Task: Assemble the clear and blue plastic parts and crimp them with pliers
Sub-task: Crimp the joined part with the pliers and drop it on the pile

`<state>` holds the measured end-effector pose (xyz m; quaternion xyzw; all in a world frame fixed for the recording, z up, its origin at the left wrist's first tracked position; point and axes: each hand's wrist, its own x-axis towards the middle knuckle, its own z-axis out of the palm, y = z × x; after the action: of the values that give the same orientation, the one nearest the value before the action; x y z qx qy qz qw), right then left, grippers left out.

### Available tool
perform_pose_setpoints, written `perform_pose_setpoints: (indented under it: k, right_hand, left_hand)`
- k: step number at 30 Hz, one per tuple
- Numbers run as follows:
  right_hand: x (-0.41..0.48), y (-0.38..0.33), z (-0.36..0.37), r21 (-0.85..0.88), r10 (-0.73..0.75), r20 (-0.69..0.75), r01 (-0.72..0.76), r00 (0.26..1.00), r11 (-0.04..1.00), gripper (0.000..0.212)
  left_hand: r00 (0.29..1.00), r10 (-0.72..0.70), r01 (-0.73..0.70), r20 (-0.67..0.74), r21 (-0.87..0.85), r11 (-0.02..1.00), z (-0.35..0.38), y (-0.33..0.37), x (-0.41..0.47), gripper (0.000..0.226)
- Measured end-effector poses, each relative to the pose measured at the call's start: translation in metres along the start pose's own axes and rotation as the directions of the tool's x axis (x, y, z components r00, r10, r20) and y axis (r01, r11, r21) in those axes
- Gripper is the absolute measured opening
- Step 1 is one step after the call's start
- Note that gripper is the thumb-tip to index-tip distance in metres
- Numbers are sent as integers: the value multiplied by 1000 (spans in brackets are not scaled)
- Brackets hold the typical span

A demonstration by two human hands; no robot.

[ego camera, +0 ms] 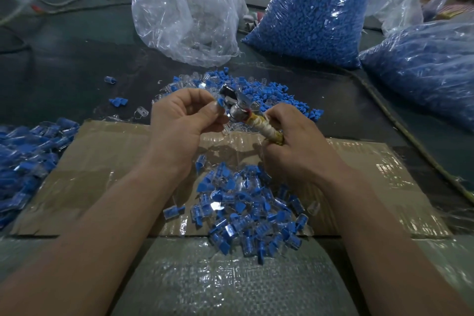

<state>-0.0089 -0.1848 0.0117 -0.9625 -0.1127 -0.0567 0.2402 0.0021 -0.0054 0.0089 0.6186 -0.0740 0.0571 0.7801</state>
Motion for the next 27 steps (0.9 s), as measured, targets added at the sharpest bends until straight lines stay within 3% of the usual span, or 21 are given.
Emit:
perform_pose_setpoints:
  k: [27]
  right_hand:
    - [-2,-15,1,16,38,-2,-38,999,999,18]
  left_hand:
    - [996,69,-58,-62,164,985,2,2,-5,17]
